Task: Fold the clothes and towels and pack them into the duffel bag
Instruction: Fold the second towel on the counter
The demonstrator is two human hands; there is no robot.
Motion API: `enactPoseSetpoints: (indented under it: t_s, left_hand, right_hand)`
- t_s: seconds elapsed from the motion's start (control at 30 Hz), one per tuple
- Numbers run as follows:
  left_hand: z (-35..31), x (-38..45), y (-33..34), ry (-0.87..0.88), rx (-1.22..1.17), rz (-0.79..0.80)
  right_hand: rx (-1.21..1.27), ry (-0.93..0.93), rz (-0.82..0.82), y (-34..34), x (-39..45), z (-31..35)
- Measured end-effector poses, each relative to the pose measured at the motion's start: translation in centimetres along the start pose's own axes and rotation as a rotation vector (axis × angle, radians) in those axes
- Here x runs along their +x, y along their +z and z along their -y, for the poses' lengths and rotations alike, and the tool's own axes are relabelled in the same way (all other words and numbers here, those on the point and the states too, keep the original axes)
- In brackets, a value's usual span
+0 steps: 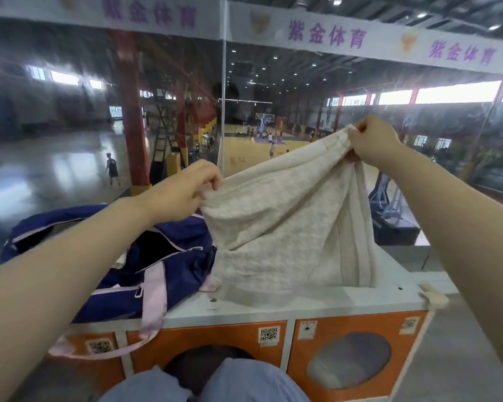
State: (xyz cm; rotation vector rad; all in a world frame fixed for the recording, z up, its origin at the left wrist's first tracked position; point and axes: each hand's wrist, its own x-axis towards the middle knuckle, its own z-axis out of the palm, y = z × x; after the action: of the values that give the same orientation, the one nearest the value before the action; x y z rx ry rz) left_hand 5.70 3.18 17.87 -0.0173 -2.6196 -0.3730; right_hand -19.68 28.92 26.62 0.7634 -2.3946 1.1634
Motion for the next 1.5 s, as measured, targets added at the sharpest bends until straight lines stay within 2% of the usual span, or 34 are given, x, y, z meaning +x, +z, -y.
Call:
enactPoseSetpoints:
  t_s: [0.07,0.17,0.2,0.23,0.37,0.43,0.5,0.53,0.6,0.63,0.67,0.73,0.83,0.87,0.97,1.03,1.13,1.23,1.5]
  left_hand:
    - [0.4,0.2,-1.2,0.085,0.263,0.071]
    - [0.3,0.9,-2.3,0.073,0.571,0.175]
    - [-0.1,1.1,-2.7,0.066,0.605,0.212]
    - [-0.3,1.3,-3.2,0.065,0.560,0.228]
    - [-1.0,0.4,-5.5,-0.068,-0.008,0.223]
    - [-1.1,0.0,-6.1,-0.097,0.018,0.274]
    - [-1.0,0.1,-6.4,-0.092,0.134,0.174]
    - [-0.9,0.3,-6.6,-0.081,0.165,0.027]
    - [-1.0,0.6,-7.0,-0.115,0.079,-0.293]
    - [-1.4,0.7,-7.1,-0.132,0.061,-0.338]
    - [-1.4,0.9,-7.1,-0.141,0.107,-0.288]
    - [-1.4,1.0,-6.8,-0.171,0.122,-0.202]
    - [-1.5,0.9,-7.5,-0.216,0.058,-0.275]
    - [-1.6,1.0,-7.7,-0.214,0.072,-0.255]
    - [-2.1,1.1,-8.5,-0.255,0.013,-0.325]
    - [-1.9,1.2,-8.8,-0.276,0.041,-0.311]
    - [-1.6,1.5,-9.1,-0.301,-0.177,-0.444]
    - [-1.7,1.7,-9.3,-0.342,-0.345,-0.418]
    - [-2.5,2.6,-8.6,-0.604,-1.032,-0.549]
  right_hand:
    - [0.049,-0.002,0.003,-0.6,0.0,0.1]
    - [0.074,0.005,0.018,-1.2,0.0,0.5]
    - [0.075,0.005,0.019,-1.5,-0.1,0.8]
    - [0.088,0.009,0.013,-1.7,-0.2,1.0]
    - [0.171,0.056,0.014,-2.4,-0.2,0.8]
    - [0.201,0.087,0.074,-2.7,-0.3,0.3]
    - [0.214,0.080,0.081,-3.0,-0.7,0.1]
    - [0.205,0.064,0.046,-3.1,-0.8,0.1]
    - [0.181,0.045,0.036,-2.9,-1.0,0.1]
    - [0.166,0.042,0.081,-2.8,-1.2,0.2]
    - [0.169,0.038,0.113,-2.8,-1.3,0.3]
    - [0.232,0.050,0.072,-2.8,-1.2,0.2]
    - [0.256,0.051,0.040,-3.4,-1.3,0.0]
    - [0.246,0.045,0.065,-3.6,-1.4,-0.1]
    - [0.170,0.018,0.178,-3.5,-2.1,0.1]
    - [0.213,0.008,0.126,-3.7,-2.1,0.2]
    - [0.279,0.018,0.094,-4.0,-2.1,0.3]
    - [0.365,0.044,0.075,-4.3,-2.1,0.5]
    - [0.631,0.087,0.117,-5.6,-2.9,1.5]
